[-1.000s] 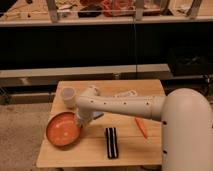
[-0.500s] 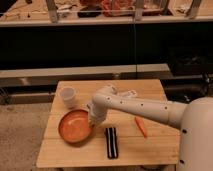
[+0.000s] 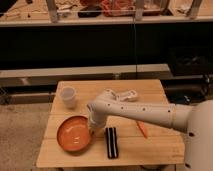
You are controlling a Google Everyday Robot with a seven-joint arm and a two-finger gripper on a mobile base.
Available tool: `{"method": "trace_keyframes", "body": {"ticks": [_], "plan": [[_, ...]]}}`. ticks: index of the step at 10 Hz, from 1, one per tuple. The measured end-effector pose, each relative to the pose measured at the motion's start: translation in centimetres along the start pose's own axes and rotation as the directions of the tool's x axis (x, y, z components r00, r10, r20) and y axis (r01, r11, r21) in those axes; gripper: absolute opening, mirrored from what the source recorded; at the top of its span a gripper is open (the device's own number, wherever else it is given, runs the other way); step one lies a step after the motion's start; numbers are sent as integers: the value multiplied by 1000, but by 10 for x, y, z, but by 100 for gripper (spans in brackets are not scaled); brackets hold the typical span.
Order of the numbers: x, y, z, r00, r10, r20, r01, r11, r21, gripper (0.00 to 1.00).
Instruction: Drag the ceramic bowl in a circle
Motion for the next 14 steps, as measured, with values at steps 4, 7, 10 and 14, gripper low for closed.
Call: {"method": "trace_keyframes", "body": {"ticks": [4, 7, 10, 14], "plan": [[-3, -41, 12, 998, -62, -3, 62, 998, -1, 3], [-7, -49, 15, 996, -89, -5, 89, 996, 0, 3], [13, -67, 18, 996, -83, -12, 83, 996, 11, 3], [21, -67, 17, 999, -42, -6, 42, 999, 28, 3]]}}
